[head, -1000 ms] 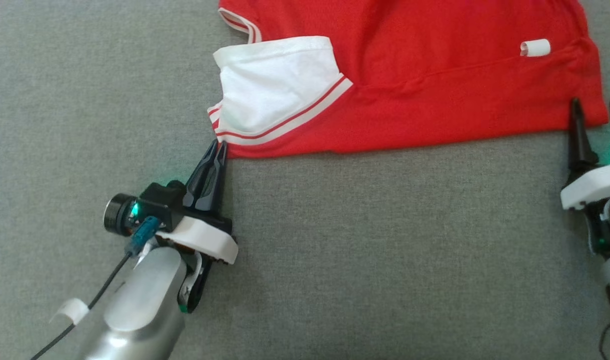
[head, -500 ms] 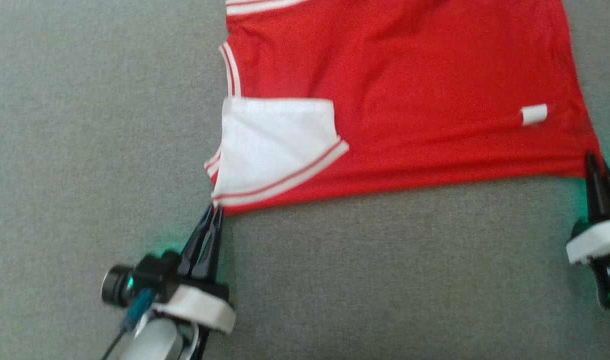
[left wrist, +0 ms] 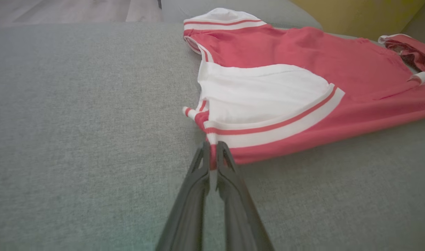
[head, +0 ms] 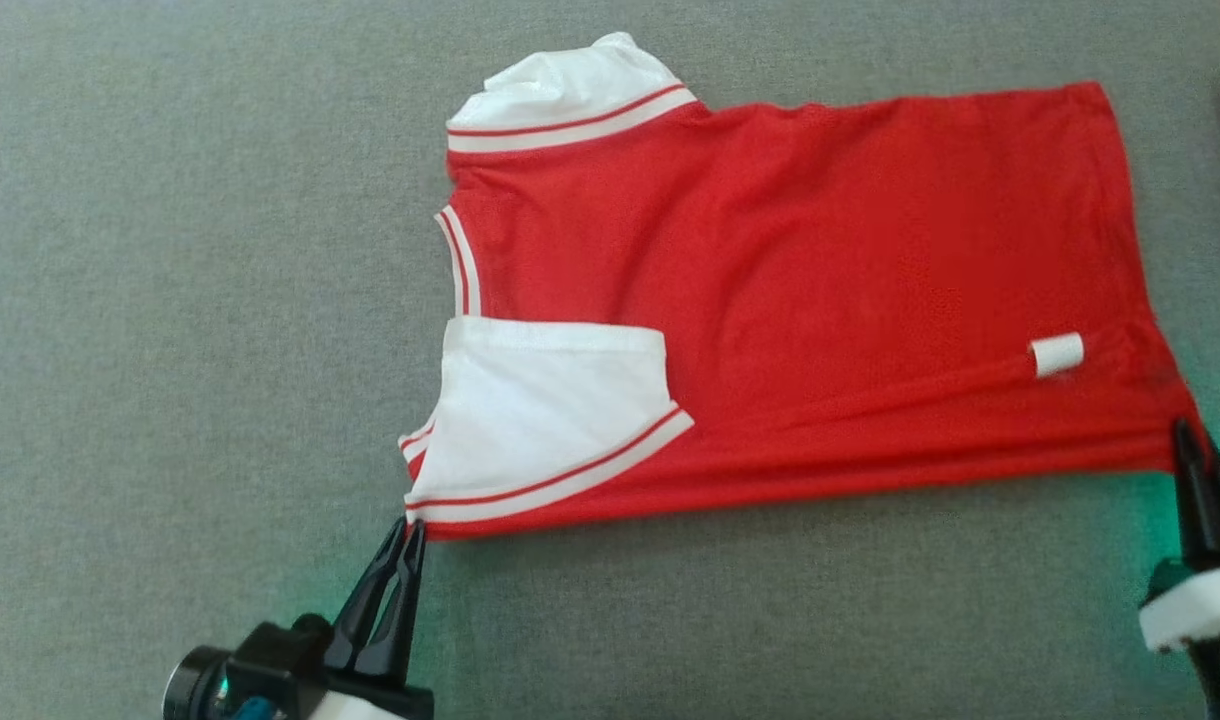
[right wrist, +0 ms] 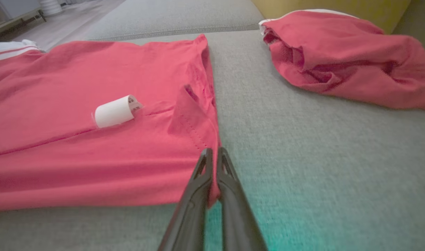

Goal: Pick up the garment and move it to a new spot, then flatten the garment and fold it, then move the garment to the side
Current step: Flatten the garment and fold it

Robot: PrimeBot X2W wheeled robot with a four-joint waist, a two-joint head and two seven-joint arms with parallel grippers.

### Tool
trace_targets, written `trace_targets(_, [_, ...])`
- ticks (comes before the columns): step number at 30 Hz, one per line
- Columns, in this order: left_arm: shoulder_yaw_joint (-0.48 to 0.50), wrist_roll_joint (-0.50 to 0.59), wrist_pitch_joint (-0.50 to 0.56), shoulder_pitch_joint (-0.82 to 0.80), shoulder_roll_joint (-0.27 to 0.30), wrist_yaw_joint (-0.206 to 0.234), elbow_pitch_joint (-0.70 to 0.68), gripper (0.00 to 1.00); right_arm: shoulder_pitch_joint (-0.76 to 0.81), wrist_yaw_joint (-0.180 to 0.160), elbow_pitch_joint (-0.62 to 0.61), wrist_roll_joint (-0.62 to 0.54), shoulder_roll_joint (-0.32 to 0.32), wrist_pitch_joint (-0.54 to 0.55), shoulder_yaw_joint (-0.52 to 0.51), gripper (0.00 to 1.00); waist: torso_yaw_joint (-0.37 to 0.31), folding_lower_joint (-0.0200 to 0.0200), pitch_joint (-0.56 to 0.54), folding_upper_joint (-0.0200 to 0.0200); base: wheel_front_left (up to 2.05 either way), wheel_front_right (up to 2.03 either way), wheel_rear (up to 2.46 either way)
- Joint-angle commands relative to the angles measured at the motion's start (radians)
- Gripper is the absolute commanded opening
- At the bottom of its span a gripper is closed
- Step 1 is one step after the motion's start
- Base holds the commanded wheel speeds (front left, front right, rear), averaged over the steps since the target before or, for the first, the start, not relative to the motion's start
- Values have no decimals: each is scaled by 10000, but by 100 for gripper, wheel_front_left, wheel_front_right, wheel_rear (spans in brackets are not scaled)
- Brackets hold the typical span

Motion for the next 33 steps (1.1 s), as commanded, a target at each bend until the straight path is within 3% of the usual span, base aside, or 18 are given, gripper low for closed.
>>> trace_targets(1, [423, -85, 17, -41, 275, 109, -313, 0, 277, -9, -348, -95, -272, 67, -132, 0, 5, 1, 7, 0, 0, 0, 0])
trace_targets(2, [405, -111, 82, -14, 292, 106, -362, 0, 411, -9, -502, -136, -217, 166, -237, 0, -1, 1, 18, 0, 0, 0, 0])
trace_targets(3, [376, -167, 164, 2, 289, 80, -387, 0, 517, -9, -640, -170, -177, 252, -334, 7, -10, 1, 38, 0, 0, 0, 0])
trace_targets(4, [356, -199, 218, -8, 280, 67, -400, 0, 595, -9, -757, -220, -143, 327, -449, 43, -11, 1, 62, 0, 0, 0, 0])
trace_targets(5, [327, -212, 272, -34, 280, 46, -397, 0, 650, -9, -867, -297, -110, 397, -559, 86, -11, 1, 89, 0, 0, 0, 0])
trace_targets(6, [276, -237, 366, -78, 280, -2, -386, 57, 689, -9, -980, -395, -68, 461, -702, 100, 1, 1, 126, 0, 0, 0, 0])
trace_targets(7, [246, -217, 423, -173, 284, -29, -391, 100, 701, -9, -1098, -487, -2, 489, -882, 100, 15, 1, 163, 0, 0, 0, 0])
trace_targets(13, [446, 236, 655, -1386, 590, -49, -845, 100, 701, -9, -2031, -936, 240, 589, -1413, 100, 22, 1, 623, 0, 0, 0, 0])
trace_targets(16, [588, 616, 1169, -2620, 999, -262, -1235, 100, 617, -9, -2412, -1088, 303, 601, -1557, 100, -1, 1, 965, 0, 0, 0, 0])
trace_targets(20, [782, 692, 2146, -4823, 1473, -1060, -1277, 100, 326, -9, -2768, -1257, 281, 639, -1508, 100, -158, 1, 1466, 0, 0, 0, 0])
trace_targets(27, [731, -86, 4228, -8278, 2057, -2881, 457, 100, -378, -9, -2985, -1285, 254, 608, -1083, 100, -763, 1, 2225, 0, 0, 0, 0])
trace_targets(33, [30, -478, 5081, -10222, 2491, -3294, 1957, 100, -776, -9, -2605, -1322, 355, 318, -791, 100, -1249, 1, 2718, 0, 0, 0, 0])
